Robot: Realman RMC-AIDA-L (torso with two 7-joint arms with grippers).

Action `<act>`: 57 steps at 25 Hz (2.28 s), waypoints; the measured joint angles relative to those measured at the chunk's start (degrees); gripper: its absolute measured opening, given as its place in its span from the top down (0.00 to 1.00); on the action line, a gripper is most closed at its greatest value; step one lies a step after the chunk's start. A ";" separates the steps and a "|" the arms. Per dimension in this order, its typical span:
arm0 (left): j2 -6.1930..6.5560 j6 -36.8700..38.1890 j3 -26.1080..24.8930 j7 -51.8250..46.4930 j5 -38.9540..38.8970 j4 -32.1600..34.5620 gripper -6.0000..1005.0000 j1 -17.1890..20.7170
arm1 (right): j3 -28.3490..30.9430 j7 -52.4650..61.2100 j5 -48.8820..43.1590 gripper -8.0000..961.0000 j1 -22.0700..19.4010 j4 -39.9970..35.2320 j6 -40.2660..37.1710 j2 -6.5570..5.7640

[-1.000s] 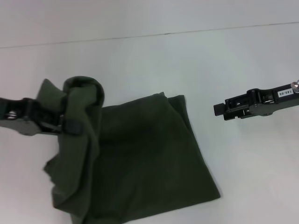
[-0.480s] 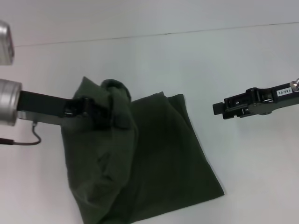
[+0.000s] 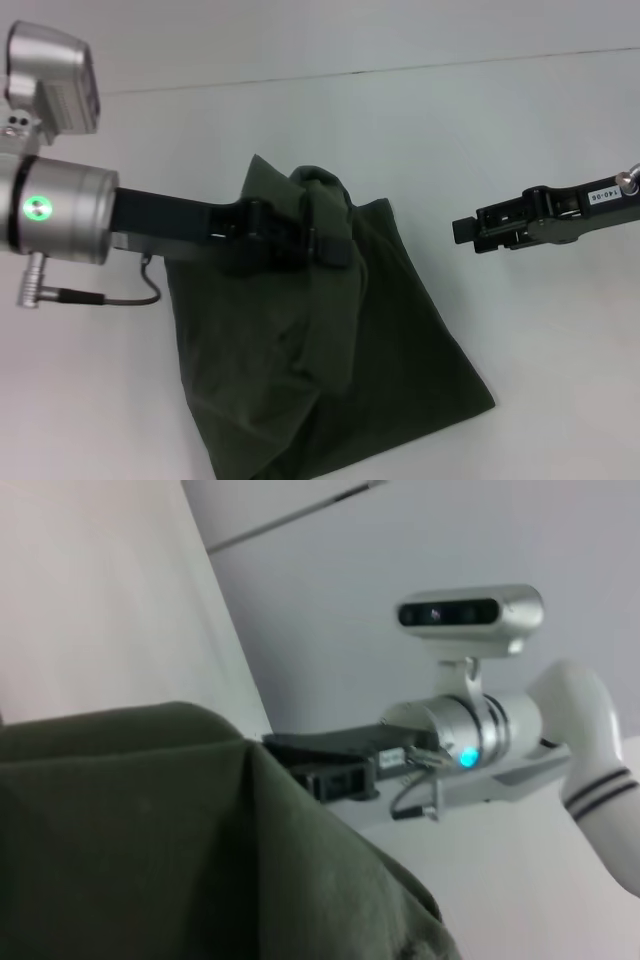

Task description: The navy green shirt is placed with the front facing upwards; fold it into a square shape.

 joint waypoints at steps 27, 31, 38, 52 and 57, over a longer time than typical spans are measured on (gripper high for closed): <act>-4.57 -13.16 3.32 -1.78 -1.05 -4.51 0.53 0.52 | -0.05 0.01 0.00 0.40 -0.29 0.14 0.34 -0.07; -3.14 -9.75 2.90 -2.06 -2.34 -2.03 0.43 1.77 | 0.01 0.19 0.00 0.40 -0.24 0.14 0.33 -0.36; 0.08 -2.71 3.96 -4.18 -1.81 4.52 0.17 6.25 | 0.44 1.37 0.26 0.40 0.82 -0.12 -0.84 -0.92; 3.25 0.13 4.12 -8.16 3.16 13.66 0.12 12.82 | -1.34 7.16 0.34 0.40 10.04 -4.40 -6.12 -1.52; 3.41 2.19 3.25 -8.28 3.17 13.86 0.13 12.62 | -6.94 7.18 0.08 0.40 12.72 -4.42 -2.65 -1.02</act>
